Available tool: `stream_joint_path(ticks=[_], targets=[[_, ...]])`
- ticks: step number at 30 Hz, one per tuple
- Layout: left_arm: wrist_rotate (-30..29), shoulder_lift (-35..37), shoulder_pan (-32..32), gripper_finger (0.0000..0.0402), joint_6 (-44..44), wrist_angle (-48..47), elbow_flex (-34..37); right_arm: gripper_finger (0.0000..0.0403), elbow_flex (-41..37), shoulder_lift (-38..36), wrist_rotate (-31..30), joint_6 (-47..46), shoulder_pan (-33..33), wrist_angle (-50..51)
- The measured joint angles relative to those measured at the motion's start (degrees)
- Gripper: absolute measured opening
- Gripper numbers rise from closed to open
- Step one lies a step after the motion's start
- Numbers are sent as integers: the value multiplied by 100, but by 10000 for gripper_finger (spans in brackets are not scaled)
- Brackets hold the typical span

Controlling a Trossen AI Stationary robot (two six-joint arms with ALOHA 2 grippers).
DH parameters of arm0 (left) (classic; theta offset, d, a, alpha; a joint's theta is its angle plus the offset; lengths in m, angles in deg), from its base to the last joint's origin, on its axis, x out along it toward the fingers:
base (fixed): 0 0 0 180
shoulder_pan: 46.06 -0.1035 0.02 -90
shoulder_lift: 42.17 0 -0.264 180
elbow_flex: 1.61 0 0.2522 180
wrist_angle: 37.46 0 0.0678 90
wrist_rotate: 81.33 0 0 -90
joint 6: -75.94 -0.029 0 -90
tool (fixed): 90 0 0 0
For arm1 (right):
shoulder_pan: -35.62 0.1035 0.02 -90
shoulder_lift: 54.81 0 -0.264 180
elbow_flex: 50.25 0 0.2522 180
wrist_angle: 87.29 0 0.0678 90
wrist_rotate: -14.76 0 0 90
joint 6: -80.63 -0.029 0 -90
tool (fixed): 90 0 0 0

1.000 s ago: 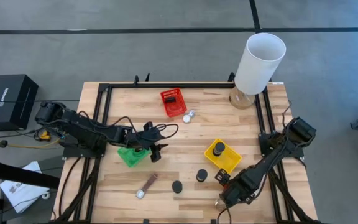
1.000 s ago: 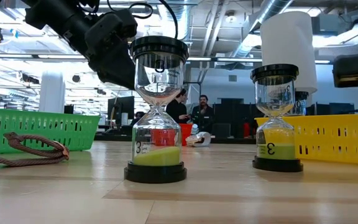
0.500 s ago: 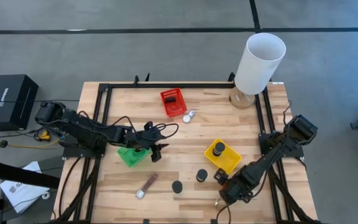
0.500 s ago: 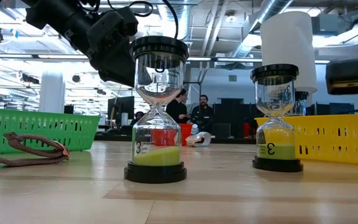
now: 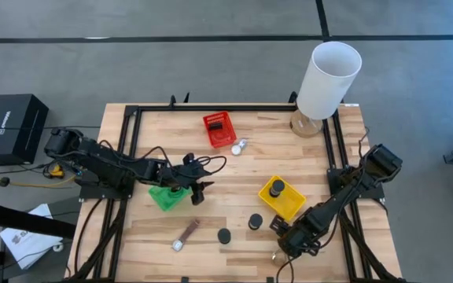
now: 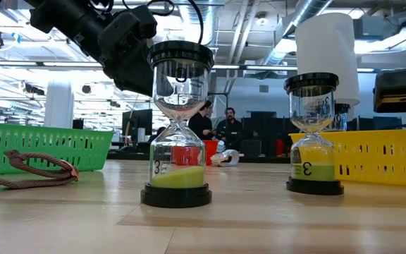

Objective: Pick & Place Office items
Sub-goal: Put the red digital clock into the red bin

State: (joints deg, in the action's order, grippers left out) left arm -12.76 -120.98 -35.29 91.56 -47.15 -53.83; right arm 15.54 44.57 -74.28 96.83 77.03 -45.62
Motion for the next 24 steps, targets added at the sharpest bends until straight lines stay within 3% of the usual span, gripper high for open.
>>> stream_joint_path(ticks=[8, 16, 24], targets=[[0, 0, 1, 155, -36, 18, 0, 151, 6, 10, 185, -939, -74, -60], [16, 2, 2, 155, -38, 38, 0, 165, 367, 45, -85, -1947, -73, 876], [20, 2, 2, 155, -38, 47, 0, 144, 1084, 40, -43, -2526, -161, 2235]])
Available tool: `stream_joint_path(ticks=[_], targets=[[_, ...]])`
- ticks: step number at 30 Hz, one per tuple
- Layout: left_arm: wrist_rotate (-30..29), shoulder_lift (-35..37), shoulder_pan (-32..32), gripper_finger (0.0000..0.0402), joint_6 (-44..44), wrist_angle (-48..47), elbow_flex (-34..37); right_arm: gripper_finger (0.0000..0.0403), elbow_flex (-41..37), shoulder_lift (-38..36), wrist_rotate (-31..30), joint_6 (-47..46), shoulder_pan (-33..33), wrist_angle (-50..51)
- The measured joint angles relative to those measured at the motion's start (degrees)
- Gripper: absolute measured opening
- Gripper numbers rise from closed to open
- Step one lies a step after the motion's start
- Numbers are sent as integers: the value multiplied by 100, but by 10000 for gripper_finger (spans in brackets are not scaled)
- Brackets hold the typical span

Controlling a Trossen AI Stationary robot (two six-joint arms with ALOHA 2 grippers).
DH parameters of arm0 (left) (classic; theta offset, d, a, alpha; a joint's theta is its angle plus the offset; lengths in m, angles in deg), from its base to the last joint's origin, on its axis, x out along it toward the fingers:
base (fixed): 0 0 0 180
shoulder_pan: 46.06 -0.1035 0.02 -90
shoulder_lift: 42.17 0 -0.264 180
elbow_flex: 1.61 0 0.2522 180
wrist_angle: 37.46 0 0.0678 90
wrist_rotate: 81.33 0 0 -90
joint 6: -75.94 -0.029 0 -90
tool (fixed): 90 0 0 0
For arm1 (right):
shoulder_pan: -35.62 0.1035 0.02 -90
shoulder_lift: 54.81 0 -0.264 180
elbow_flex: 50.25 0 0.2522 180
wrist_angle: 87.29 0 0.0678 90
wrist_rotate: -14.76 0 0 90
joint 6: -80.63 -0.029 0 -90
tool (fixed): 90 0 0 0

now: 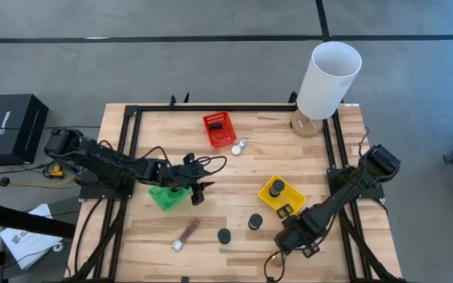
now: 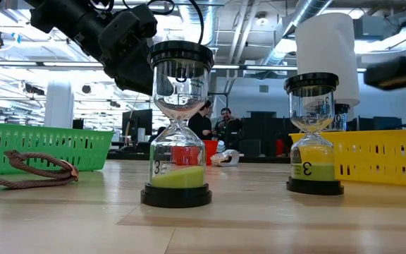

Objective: Pick & Place Office items
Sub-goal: Put the red digital clock into the red bin

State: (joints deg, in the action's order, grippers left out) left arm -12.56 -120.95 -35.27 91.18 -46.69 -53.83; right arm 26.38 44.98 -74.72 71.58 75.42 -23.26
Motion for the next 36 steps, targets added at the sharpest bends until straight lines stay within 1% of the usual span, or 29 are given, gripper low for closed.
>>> stream_joint_path(ticks=[2, 7, 9, 12, 15, 18, 21, 23, 25, 29, 36], targets=[[-2, 0, 0, 155, 0, 2, 0, 145, 188, 0, 32, -2, -73, 236], [-4, -1, 0, 155, 0, 11, 0, 164, 806, -7, 30, -4, -328, 1065], [-4, 0, 0, 155, 0, 13, 0, 161, 1080, -9, -7, -4, -432, 1451], [-7, 0, 0, 155, 0, 13, 0, 145, 1465, -9, -44, 96, -605, 2088], [-13, -1, 0, 155, 0, 29, 0, 143, 1829, -11, -102, 311, -811, 2616], [-26, -2, 0, 155, 0, 34, 0, 146, 2156, -11, -378, 634, -1059, 3103], [-26, 0, 0, 155, 0, 39, 0, 161, 2419, -13, -871, 1210, -1359, 3432], [-26, 0, 0, 155, 0, 42, 0, 162, 2609, -15, -1189, 1674, -1613, 3597], [-24, 0, 0, 155, 0, 42, 0, 155, 2766, -17, -1384, 2085, -1948, 3635], [-24, 0, 0, 155, 0, 44, 0, 144, 2978, -17, -1556, 2746, -2789, 3426], [27, -1, 0, 155, 1, 46, 0, 162, 2990, -20, -1531, 4275, -4486, 2026]])
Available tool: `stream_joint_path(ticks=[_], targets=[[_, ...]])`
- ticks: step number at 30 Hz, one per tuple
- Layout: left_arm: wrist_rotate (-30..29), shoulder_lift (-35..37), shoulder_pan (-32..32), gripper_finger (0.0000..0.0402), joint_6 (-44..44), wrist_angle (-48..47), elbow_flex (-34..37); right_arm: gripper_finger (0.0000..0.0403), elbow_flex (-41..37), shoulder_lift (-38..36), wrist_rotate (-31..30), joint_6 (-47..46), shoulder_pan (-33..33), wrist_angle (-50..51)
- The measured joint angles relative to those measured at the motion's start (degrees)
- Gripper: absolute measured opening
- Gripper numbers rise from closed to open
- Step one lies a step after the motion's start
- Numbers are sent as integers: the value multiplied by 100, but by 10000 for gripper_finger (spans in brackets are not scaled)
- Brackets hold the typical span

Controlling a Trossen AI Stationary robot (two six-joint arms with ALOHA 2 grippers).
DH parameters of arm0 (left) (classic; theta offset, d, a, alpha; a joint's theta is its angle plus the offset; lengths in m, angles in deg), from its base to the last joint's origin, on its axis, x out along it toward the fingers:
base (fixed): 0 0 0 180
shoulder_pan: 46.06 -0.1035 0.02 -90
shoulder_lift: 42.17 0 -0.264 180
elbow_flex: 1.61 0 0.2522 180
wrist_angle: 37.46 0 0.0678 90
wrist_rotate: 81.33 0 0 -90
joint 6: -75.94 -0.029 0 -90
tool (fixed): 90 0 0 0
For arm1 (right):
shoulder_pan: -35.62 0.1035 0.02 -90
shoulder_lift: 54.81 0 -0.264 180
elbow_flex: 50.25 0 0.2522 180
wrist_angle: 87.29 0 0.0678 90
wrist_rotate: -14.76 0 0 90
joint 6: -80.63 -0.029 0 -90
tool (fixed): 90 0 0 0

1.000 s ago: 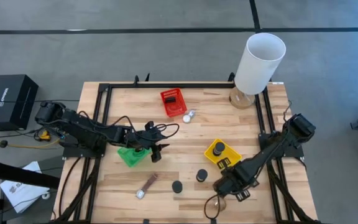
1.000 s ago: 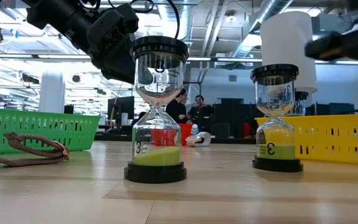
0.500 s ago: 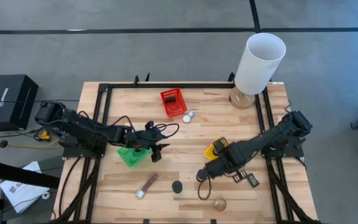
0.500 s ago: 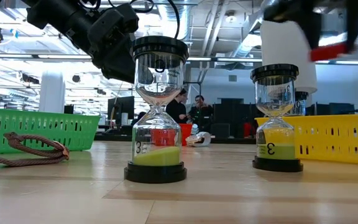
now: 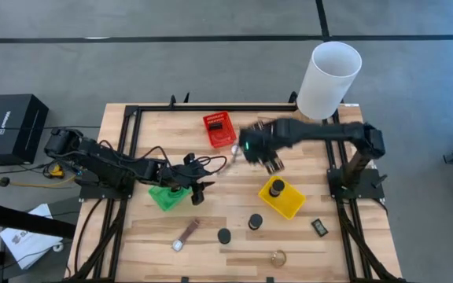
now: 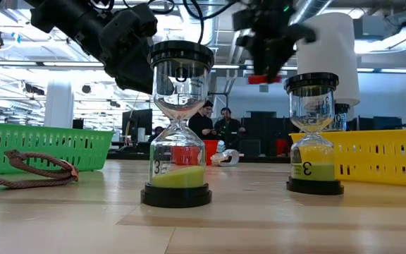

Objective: Pick & Place Office items
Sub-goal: Put the red digital clock into the red bin

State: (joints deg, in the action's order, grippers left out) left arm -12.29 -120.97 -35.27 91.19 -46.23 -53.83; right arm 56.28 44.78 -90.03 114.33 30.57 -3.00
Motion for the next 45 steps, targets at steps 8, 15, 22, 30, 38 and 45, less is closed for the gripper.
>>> stream_joint_path(ticks=[8, 15, 22, 30, 38, 45], targets=[[336, 1, 0, 155, -3, -2, 0, 146, -117, 0, 1494, 533, -1504, -2353], [331, 1, 2, 155, -319, -14, 0, 170, -576, 0, 1989, 150, -2021, -4065], [271, 295, 7, 155, -436, -167, 10, 144, -1120, 8, 2088, -235, -2066, -4977], [247, 1022, 25, 155, -432, -181, 4, 164, -1276, 325, 2078, -1777, -1886, -6017], [248, 1520, 104, 155, -622, -273, 0, 143, -1259, 1046, 1447, -2194, -1584, -6272], [252, 1662, 103, 155, -645, -274, -2, 157, -1248, 1037, 1033, -2609, -1557, -6336]])
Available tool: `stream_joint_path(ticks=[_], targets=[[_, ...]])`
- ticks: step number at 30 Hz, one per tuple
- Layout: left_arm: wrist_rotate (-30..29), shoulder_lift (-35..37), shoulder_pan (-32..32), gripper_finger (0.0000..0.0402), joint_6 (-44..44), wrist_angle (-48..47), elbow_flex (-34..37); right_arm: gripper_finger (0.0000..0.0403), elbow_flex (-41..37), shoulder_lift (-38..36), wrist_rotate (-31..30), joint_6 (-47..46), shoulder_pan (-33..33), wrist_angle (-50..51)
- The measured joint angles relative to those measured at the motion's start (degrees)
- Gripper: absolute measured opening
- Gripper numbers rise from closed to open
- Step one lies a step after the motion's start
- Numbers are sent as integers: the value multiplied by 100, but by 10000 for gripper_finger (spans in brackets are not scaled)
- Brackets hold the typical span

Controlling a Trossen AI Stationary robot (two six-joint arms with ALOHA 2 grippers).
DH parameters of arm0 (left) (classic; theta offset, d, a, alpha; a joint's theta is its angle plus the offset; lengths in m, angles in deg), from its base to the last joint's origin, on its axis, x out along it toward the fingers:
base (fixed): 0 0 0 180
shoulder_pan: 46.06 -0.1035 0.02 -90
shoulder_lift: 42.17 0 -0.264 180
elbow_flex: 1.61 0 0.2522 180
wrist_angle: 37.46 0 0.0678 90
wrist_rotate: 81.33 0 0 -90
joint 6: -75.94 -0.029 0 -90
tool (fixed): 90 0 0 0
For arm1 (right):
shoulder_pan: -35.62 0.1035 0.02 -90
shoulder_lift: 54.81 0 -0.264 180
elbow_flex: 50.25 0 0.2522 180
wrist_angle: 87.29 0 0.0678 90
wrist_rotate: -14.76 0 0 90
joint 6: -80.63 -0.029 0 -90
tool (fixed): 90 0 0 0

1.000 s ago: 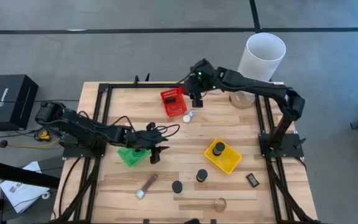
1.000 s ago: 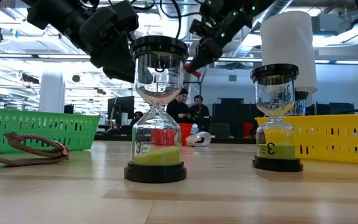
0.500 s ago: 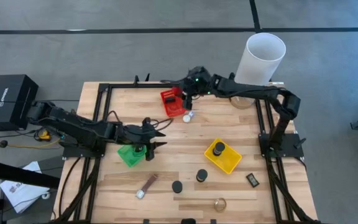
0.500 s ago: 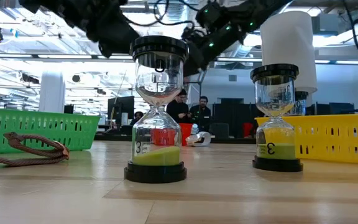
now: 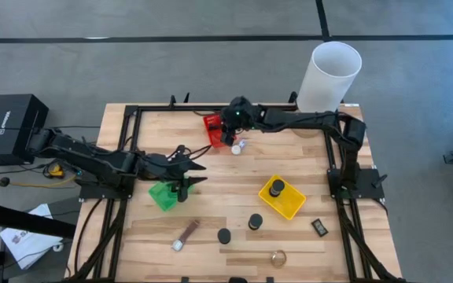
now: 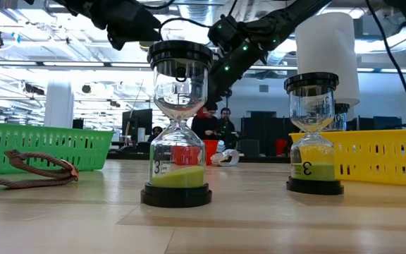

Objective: Pick & Place Office items
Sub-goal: Put the red digital clock into the red bin, then put the top green hourglass into the yellow bin

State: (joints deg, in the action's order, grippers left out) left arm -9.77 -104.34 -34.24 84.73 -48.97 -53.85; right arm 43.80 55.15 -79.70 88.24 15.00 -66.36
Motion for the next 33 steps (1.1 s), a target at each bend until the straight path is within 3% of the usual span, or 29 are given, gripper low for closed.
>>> stream_joint_path(ticks=[5, 11, 19, 27, 33], targets=[[0, -7, 0, 155, 0, -36, 2, 145, 0, 12, -142, -600, 5, -37], [7, -7, 0, 155, 1, -43, 2, 153, 20, 443, -167, -814, 122, -501], [20, -9, 15, 155, 2, -91, 2, 146, 2, 626, -614, -984, 184, -401], [16, -9, 15, 155, 2, -95, 2, 195, 0, 626, -617, -720, 73, -168], [15, -11, 15, 155, 4, -96, 2, 207, 0, 626, -625, -715, 12, -141]])
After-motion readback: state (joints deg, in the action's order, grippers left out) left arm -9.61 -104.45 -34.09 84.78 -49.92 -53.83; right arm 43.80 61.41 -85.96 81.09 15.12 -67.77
